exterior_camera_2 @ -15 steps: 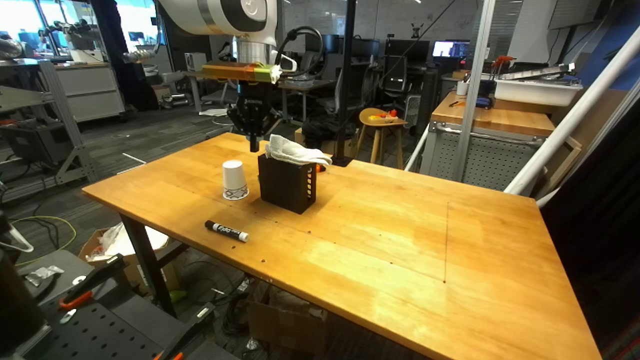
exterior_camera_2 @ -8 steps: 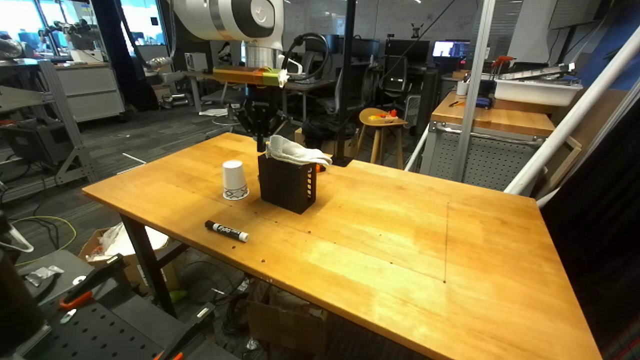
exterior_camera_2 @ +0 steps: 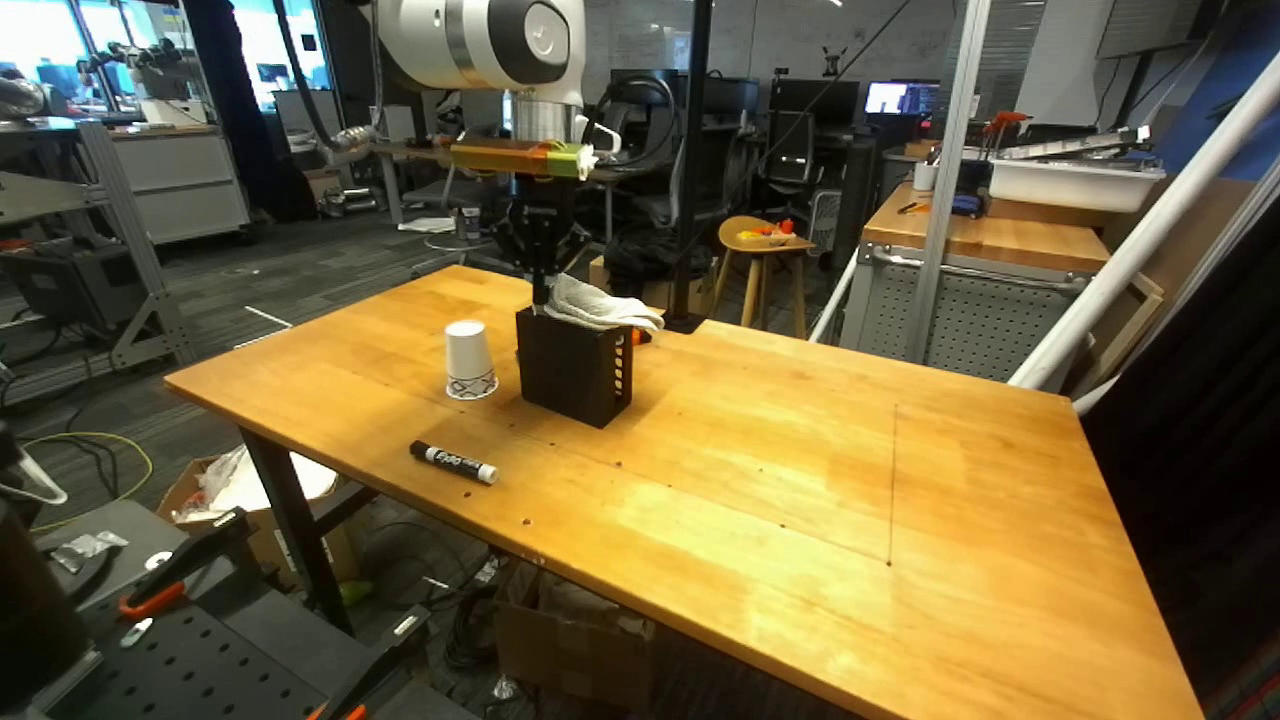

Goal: Put the towel inside the black box

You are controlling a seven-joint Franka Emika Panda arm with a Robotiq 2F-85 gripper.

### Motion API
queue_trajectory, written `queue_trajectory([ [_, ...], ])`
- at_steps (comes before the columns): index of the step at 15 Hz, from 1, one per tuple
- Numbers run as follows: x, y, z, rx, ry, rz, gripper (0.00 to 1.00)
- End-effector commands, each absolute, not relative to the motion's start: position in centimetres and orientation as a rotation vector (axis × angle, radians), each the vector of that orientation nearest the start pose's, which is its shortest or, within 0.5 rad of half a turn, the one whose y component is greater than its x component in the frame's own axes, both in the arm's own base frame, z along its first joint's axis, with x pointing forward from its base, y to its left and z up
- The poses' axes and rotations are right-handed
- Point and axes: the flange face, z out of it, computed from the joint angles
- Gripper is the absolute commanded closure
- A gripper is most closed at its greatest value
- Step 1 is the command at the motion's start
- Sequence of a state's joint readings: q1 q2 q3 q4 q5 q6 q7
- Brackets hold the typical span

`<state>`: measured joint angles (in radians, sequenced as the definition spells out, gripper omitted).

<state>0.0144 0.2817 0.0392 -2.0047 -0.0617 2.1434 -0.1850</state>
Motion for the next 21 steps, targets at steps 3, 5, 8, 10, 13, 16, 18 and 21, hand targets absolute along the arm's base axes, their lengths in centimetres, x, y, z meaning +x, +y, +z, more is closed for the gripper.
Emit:
queue_trajectory([
  [3,60.6,2.1,30.7,-3.160,-0.500,0.197,1.00],
  [5,60.9,2.0,30.4,-3.163,-0.502,0.202,1.00],
  [8,60.8,2.0,29.6,-3.154,-0.496,0.226,1.00],
  [10,60.8,1.8,29.0,-3.152,-0.479,0.243,1.00],
  [13,60.8,1.3,28.4,-3.153,-0.445,0.259,1.00],
  [16,61.1,1.0,28.3,-3.156,-0.401,0.253,1.00],
  [18,61.2,0.7,28.2,-3.154,-0.316,0.249,1.00],
  [21,61.0,0.9,27.7,-3.157,-0.186,0.259,1.00],
])
